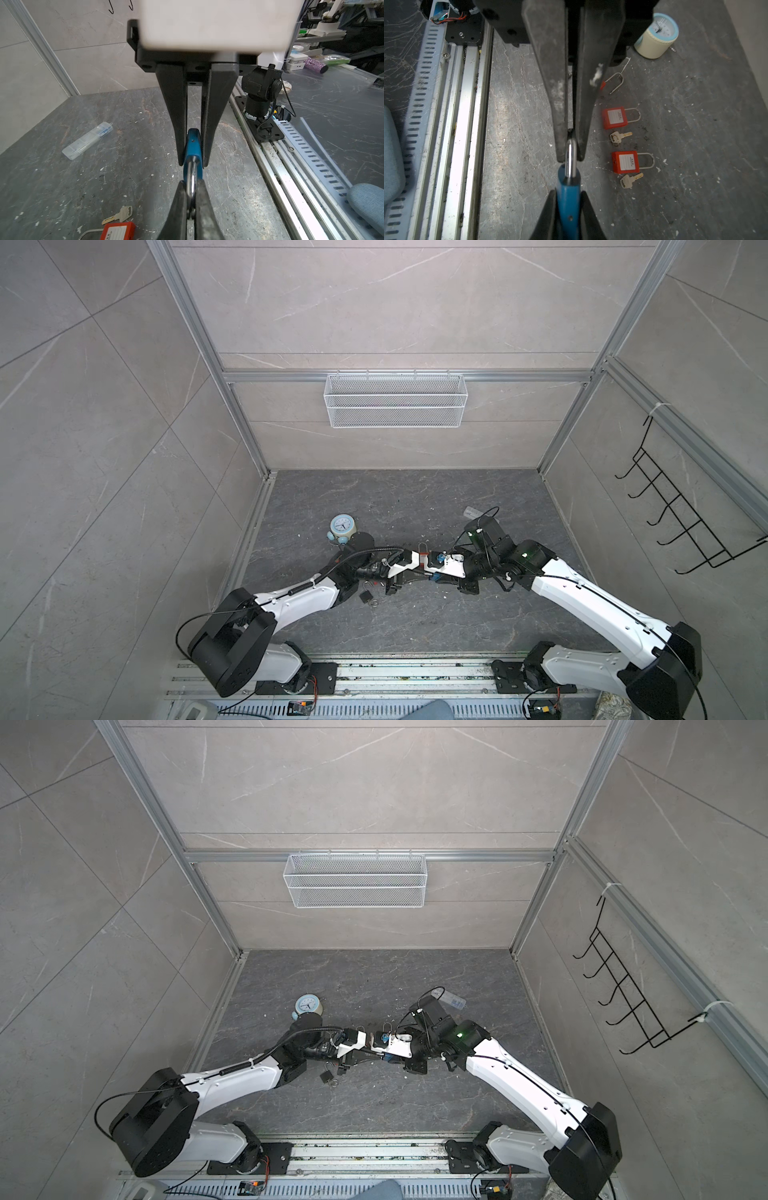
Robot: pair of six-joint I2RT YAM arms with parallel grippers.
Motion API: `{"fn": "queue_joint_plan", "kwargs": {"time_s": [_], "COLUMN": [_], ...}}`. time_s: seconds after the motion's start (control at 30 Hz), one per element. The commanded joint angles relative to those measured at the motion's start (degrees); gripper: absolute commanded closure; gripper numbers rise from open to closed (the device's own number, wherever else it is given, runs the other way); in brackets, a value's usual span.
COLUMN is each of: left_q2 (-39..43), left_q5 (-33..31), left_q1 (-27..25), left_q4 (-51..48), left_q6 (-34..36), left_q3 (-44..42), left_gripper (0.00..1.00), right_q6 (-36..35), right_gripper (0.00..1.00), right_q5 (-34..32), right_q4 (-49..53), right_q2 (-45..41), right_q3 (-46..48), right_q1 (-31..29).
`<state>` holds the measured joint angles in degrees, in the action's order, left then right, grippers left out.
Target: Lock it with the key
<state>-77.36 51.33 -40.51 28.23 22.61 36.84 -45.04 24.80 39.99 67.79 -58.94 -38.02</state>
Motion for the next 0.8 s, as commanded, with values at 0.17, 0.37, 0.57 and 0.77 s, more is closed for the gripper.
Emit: {"fn": "queue_joint_plan", "kwargs": {"time_s": [0.17,0.37,0.57,0.77], "left_q2": [3.35,3.38,3.93,4.35], "left_q5": [2.84,3.25,3.08,2.74], "left_q1": [2.25,2.27,2.28,2.15], "left_q4": [-14.04,-15.57,-15.52,-15.46], "left_q6": [6.7,7.55,7.46,7.26], "left_q3": [5.46,6.22,6.11,5.87], "left_gripper": [1.0,1.0,1.0,1.0], "right_q6": [-0.02,-0.26,-0.84,-1.35], "right_gripper": [0.63,0.65,0.72,0.73], "right_q5": [-3.08,-3.44,-2.08,-1.22], "right_q4": [-0.37,6.06,9.97,11.58], "right_q2": [-8.67,-8.27,-3.47,0.19], "right_q3": [-0.94,-2.86,-3.94,-4.29], "right_q1": [0.88,1.28,1.28,1.28]}}
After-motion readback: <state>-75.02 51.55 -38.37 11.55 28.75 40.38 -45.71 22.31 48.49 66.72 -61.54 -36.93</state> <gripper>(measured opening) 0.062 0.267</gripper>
